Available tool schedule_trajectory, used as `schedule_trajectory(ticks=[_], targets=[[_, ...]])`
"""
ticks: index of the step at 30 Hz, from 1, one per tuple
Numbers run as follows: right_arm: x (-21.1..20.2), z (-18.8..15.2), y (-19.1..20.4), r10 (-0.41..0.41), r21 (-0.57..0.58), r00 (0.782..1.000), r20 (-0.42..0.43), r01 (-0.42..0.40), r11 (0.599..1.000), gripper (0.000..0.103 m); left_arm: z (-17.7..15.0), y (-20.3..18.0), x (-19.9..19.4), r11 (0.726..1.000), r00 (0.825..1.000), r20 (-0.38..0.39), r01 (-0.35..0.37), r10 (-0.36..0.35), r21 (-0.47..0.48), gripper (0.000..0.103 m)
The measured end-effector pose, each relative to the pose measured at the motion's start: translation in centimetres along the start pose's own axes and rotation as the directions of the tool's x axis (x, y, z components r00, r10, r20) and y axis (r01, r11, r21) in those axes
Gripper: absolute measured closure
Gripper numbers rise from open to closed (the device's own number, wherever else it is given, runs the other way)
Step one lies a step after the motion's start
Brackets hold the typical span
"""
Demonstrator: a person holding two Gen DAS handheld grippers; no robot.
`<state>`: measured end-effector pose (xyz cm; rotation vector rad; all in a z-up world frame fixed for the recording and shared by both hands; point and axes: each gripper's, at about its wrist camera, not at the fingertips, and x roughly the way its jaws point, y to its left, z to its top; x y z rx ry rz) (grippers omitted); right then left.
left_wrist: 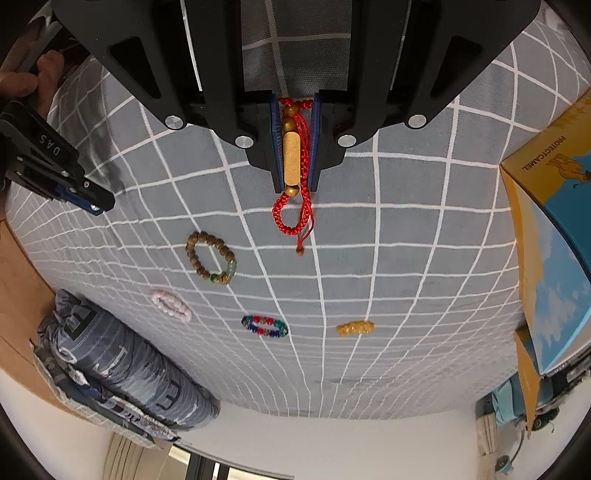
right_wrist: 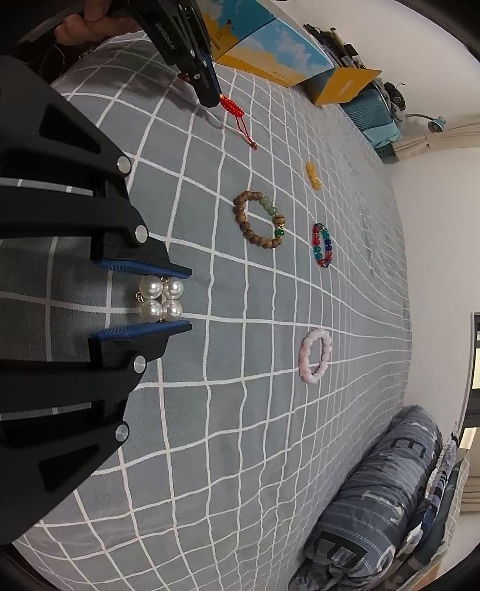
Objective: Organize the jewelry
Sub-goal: 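Lift the red cord bracelet with the left tool while the right tool carries the pearls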
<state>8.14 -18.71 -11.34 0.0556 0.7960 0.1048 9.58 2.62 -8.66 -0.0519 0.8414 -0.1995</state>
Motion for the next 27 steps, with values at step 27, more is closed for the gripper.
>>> schedule_trajectory(ticks=[27], targets=[[-3.1,2.3,0.9,-0.076,0.035,0.989,0.130,0.072,0.997,0.081,2.9,-1.0,-5.2,0.998,0.980,0.188,-0.061,0.064,-0.023,0.091]])
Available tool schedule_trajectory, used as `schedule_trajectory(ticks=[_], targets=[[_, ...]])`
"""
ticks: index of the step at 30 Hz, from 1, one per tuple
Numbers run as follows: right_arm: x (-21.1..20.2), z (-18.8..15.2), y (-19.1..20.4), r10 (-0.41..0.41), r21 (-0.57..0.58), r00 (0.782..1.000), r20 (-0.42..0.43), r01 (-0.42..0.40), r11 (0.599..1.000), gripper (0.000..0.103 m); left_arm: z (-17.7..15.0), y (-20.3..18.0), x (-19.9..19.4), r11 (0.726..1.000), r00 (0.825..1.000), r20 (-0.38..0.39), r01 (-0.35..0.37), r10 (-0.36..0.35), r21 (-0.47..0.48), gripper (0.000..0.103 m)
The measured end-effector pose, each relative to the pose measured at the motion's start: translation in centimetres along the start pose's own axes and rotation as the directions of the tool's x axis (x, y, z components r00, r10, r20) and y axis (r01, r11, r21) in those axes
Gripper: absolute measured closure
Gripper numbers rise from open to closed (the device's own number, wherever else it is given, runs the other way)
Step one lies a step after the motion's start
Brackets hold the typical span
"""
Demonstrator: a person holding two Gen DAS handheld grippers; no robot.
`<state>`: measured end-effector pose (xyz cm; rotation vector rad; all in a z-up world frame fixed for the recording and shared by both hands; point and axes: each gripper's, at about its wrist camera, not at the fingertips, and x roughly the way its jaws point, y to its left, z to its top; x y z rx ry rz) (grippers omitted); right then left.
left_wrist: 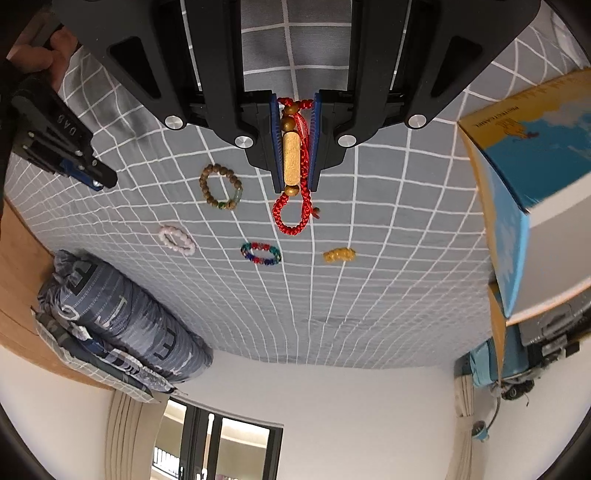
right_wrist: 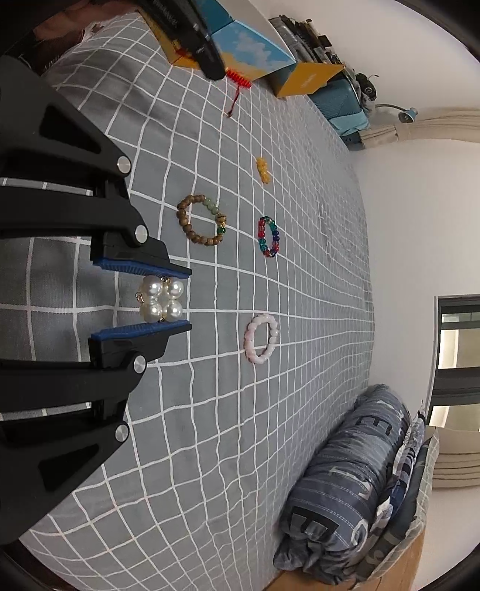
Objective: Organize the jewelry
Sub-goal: 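Lift the red cord bracelet with the left tool while the right tool carries the pearls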
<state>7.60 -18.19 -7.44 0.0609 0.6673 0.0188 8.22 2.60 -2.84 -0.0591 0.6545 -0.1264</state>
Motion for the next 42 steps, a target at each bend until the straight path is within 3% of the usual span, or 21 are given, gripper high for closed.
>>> schedule_trajectory(ticks=[12,20,28,33,42], targets=[[-0.5,0.9,0.3,-0.018,0.010,1.000,-0.009,0.018,1.000,0.081,1.2,0.1,-1.9,1.000,1.000,0.005,-0.025,0.025,0.013,0.091],[-0.4,4.1,2.6,-0.006,-0.025,1.000,-0.006,0.006,1.000,0.081,3.7,1.9,-2.7,0.999,0.999,-0.020,-0.040,0.041,0.008,0.091],[-0.3,9.3,8.8,0.039,-0.106,0.999,0.023,-0.036,0.994,0.081,7.6,6.1,-5.4,0.993,0.993,0.009,-0.114,0.115,-0.041,0.091],[-0.2,12.3,14.0,0.109,-0.147,0.994,0.026,-0.104,0.984,0.081,9.0,9.9,-7.6,0.979,0.982,0.012,-0.185,0.187,-0.084,0.091],[0.1,13.5,24.0,0.228,-0.229,0.974,0.002,-0.221,0.948,0.081,8.9,17.5,-10.7,0.938,0.952,-0.020,-0.303,0.304,-0.168,0.091]])
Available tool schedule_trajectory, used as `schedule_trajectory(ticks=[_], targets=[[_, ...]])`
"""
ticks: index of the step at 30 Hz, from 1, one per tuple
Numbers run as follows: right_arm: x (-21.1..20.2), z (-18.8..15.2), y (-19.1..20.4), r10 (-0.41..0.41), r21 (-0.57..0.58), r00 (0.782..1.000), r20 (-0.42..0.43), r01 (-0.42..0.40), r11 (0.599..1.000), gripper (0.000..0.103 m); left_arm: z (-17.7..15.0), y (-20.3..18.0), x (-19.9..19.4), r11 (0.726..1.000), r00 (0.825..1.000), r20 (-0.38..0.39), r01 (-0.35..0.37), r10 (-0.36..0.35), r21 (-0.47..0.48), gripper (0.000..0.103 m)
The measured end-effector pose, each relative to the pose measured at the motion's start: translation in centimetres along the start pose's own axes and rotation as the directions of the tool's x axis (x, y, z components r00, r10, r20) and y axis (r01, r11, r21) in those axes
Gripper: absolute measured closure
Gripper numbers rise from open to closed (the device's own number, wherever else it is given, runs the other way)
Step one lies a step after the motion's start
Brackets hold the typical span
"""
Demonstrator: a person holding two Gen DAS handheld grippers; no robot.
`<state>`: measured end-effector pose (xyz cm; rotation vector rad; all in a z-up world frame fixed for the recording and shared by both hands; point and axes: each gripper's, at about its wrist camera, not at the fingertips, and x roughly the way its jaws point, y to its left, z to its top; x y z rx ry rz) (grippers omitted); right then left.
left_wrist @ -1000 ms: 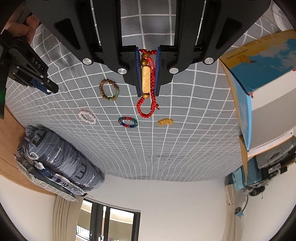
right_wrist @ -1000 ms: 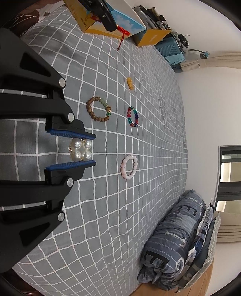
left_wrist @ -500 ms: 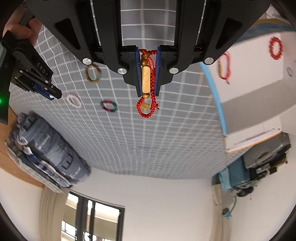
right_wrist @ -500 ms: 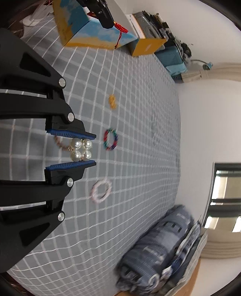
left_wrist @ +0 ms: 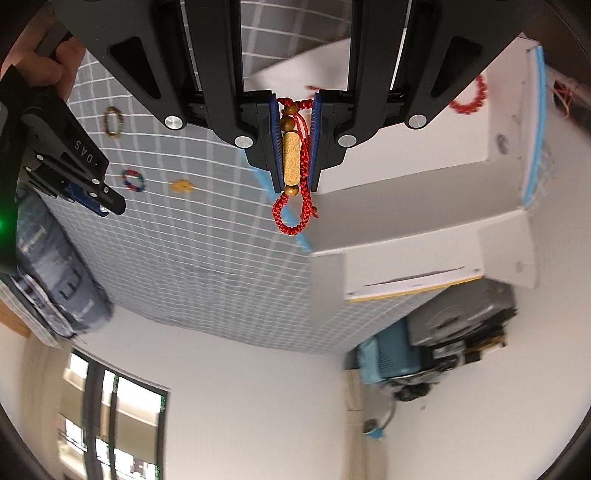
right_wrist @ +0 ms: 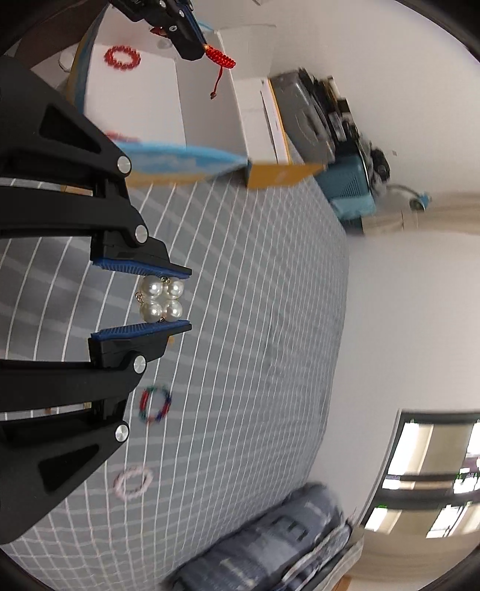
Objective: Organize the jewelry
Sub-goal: 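Lift the red cord bracelet with the left tool while the right tool carries the pearls, then open the left tool while the right tool opens, dropping both items in the box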
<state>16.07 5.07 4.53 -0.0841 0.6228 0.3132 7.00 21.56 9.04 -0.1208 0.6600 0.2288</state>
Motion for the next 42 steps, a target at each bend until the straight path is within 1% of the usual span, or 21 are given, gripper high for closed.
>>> schedule_trajectory(ticks=[3,7,10,13,15,17,19,20,22,24,26,29,32,34,36,39,41,42], targets=[[0.7,0.6,3.4,0.039,-0.032,0.999,-0.003,-0.039,0.999,0.081,-0.1,2.7,-0.5,0.998,0.998,0.007,-0.057,0.057,-0.011,0.091],[1.4,1.0,7.5,0.090,-0.072,0.996,-0.012,-0.091,0.993,0.081,-0.3,5.9,-0.6,0.994,0.995,-0.011,-0.103,0.103,-0.042,0.091],[2.0,1.3,10.5,0.121,-0.110,0.992,-0.023,-0.123,0.986,0.081,-0.4,7.8,-0.3,0.990,0.992,-0.033,-0.122,0.120,-0.065,0.091],[2.6,1.1,13.5,0.147,-0.165,0.989,-0.035,-0.150,0.975,0.081,-0.9,9.4,0.9,0.986,0.987,-0.082,-0.144,0.138,-0.079,0.091],[3.4,0.9,15.1,0.153,-0.187,0.986,-0.060,-0.162,0.969,0.081,-1.3,10.5,1.8,0.983,0.981,-0.117,-0.166,0.156,-0.082,0.091],[4.2,0.6,16.3,0.163,-0.201,0.981,-0.104,-0.182,0.963,0.081,-1.8,11.4,2.4,0.981,0.977,-0.149,-0.169,0.154,-0.097,0.091],[5.0,0.2,17.6,0.142,-0.224,0.979,-0.143,-0.172,0.959,0.081,-2.2,12.3,3.2,0.979,0.971,-0.184,-0.171,0.149,-0.108,0.091],[5.5,0.0,18.2,0.143,-0.233,0.975,-0.172,-0.181,0.955,0.081,-2.5,12.7,3.5,0.977,0.967,-0.197,-0.184,0.160,-0.109,0.091],[6.0,-0.5,18.8,0.136,-0.242,0.968,-0.211,-0.186,0.952,0.081,-2.9,13.4,4.2,0.971,0.958,-0.225,-0.205,0.175,-0.119,0.091],[7.1,-0.9,19.3,0.142,-0.223,0.951,-0.276,-0.207,0.952,0.081,-3.3,13.9,4.7,0.969,0.954,-0.246,-0.206,0.169,-0.134,0.091],[7.9,-1.2,19.6,0.143,-0.210,0.939,-0.312,-0.215,0.954,0.081,-3.6,14.2,5.2,0.965,0.947,-0.258,-0.232,0.194,-0.124,0.091],[9.1,-1.9,19.9,0.149,-0.179,0.910,-0.388,-0.233,0.956,0.081,-4.1,14.8,6.1,0.958,0.932,-0.299,-0.255,0.208,-0.131,0.091],[10.3,-2.3,19.9,0.129,-0.177,0.893,-0.430,-0.224,0.959,0.081,-4.6,15.2,7.2,0.954,0.909,-0.364,-0.268,0.204,-0.136,0.091],[10.4,-2.4,19.7,0.136,-0.167,0.885,-0.446,-0.231,0.959,0.081,-4.9,15.4,7.8,0.953,0.895,-0.399,-0.272,0.199,-0.135,0.091],[10.4,-2.5,19.7,0.131,-0.170,0.883,-0.451,-0.229,0.958,0.081,-5.1,15.7,8.3,0.954,0.889,-0.417,-0.268,0.190,-0.136,0.091],[10.9,-2.6,19.8,0.123,-0.171,0.875,-0.468,-0.226,0.959,0.081,-5.4,16.1,8.6,0.953,0.884,-0.431,-0.265,0.179,-0.146,0.091],[11.0,-2.6,19.8,0.119,-0.174,0.876,-0.468,-0.224,0.959,0.081,-5.6,16.1,8.7,0.953,0.883,-0.434,-0.265,0.179,-0.147,0.091],[10.9,-2.7,19.8,0.117,-0.176,0.876,-0.468,-0.222,0.959,0.081,-5.6,16.0,8.7,0.953,0.880,-0.438,-0.270,0.186,-0.138,0.091]])
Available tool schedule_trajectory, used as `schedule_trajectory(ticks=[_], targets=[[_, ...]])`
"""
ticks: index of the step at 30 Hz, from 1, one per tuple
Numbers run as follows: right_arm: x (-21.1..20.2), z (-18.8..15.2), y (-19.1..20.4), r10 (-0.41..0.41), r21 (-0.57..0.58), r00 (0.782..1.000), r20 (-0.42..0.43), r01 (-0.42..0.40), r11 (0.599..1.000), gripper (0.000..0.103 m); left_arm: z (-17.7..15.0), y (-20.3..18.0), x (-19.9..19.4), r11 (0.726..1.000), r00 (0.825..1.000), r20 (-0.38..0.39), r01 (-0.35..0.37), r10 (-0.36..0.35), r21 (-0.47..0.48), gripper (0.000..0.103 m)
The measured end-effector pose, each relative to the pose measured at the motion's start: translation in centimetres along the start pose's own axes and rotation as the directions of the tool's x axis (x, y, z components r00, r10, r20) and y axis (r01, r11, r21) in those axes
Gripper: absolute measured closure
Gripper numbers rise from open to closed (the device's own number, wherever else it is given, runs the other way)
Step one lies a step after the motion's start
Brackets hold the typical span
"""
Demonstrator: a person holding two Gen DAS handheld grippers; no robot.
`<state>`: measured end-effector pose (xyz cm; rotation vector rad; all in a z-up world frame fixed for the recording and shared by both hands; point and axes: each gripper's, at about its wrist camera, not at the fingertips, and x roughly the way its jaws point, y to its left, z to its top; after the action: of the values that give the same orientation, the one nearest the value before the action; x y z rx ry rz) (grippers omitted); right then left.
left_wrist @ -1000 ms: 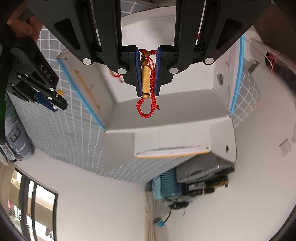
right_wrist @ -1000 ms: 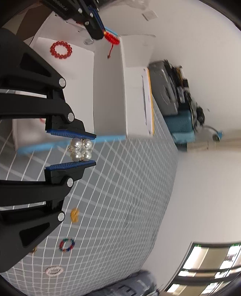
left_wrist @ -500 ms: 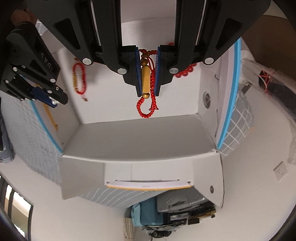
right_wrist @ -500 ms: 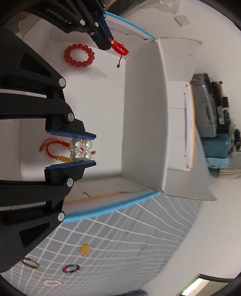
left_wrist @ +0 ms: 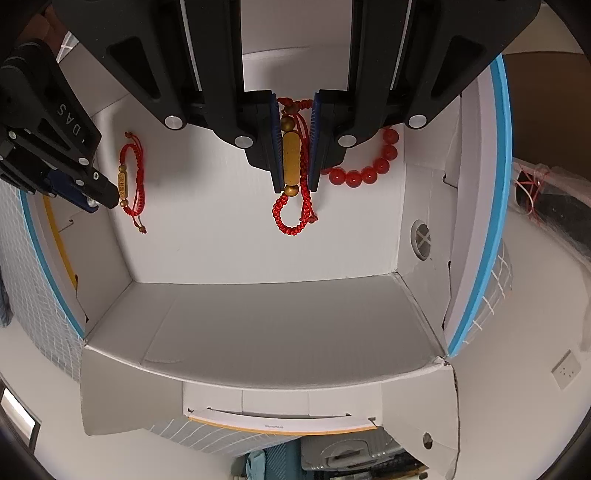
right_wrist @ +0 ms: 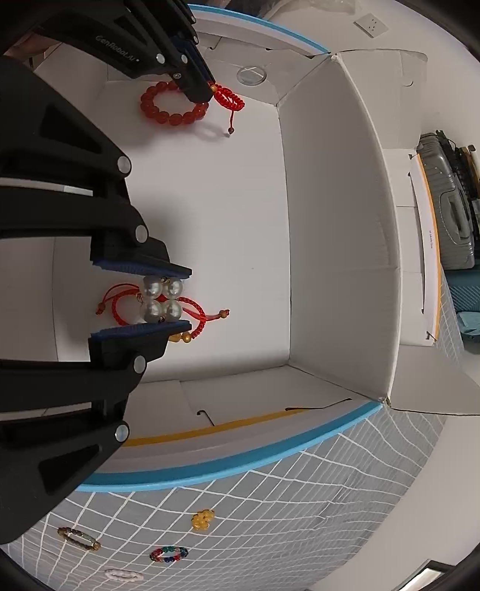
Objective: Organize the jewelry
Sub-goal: 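Open the left tool while the right tool opens, dropping both items in the box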
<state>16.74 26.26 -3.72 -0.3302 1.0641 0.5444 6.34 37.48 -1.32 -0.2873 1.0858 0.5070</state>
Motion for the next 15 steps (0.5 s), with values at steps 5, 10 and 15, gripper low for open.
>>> schedule_trajectory(ticks=[5,10,15], targets=[[0.1,0.2,-0.1,-0.002,0.015,1.000,-0.006,0.002,1.000,0.078,0.2,0.0,0.0,1.000,1.000,-0.006,-0.016,0.016,-0.015,0.087],[-0.3,0.2,0.0,-0.002,0.017,1.000,0.011,0.001,1.000,0.054,0.2,0.0,-0.6,0.999,0.999,0.010,-0.036,0.036,-0.023,0.058],[-1.1,0.0,0.3,0.007,0.002,0.999,0.054,-0.007,1.000,0.031,0.2,-0.1,-1.9,0.997,0.995,0.066,-0.067,0.069,-0.031,0.024]])
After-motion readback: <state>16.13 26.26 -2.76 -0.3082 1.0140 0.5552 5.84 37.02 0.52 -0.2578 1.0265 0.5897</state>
